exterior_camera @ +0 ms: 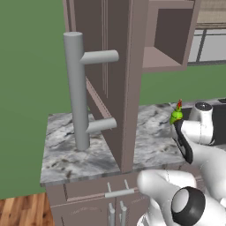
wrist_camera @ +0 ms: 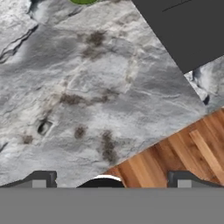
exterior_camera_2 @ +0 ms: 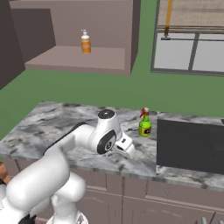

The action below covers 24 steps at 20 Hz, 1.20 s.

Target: Locate and retrieve the soap dispenser and spray from the cabinet. Place them next to the sink.

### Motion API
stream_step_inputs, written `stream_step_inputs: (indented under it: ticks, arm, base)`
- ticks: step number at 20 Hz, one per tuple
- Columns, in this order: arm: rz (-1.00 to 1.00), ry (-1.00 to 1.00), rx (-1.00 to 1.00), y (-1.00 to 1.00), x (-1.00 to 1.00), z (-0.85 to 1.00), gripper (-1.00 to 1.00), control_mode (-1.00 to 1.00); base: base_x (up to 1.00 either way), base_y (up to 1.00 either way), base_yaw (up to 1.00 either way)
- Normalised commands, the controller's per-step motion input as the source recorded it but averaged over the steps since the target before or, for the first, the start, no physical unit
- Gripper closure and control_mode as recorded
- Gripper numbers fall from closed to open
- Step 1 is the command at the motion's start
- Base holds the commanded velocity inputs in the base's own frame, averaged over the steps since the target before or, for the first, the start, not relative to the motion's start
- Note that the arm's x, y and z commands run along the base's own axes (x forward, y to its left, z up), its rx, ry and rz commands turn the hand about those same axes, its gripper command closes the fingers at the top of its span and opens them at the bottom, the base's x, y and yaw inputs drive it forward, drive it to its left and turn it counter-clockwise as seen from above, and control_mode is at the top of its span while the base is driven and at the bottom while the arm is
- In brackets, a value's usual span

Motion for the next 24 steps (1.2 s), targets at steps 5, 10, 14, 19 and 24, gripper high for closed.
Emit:
stream_step_inputs:
  ticks: [5,10,14,19,24]
  arm:
    - [-0.03,-0.02,-0.01,0.60,-0.16,0.03,-1.00,-1.00]
    - [0.00,-0.06,0.00,0.42,-0.02,0.20,-1.00,-1.00]
    - [0.04,-0.13,-0.01,0.42,-0.27,0.33,-1.00,-1.00]
    - [0.10,-0.21,-0.01,0.51,-0.29,0.42,-1.00,-1.00]
    - [0.14,-0.19,0.00,0.49,-0.38,0.48,-1.00,-1.00]
  base:
    - [0.00,0.00,0.00]
    - [0.00,0.00,0.00]
    - [0.00,0.00,0.00]
    - [0.00,0.00,0.00]
    - [0.00,0.00,0.00]
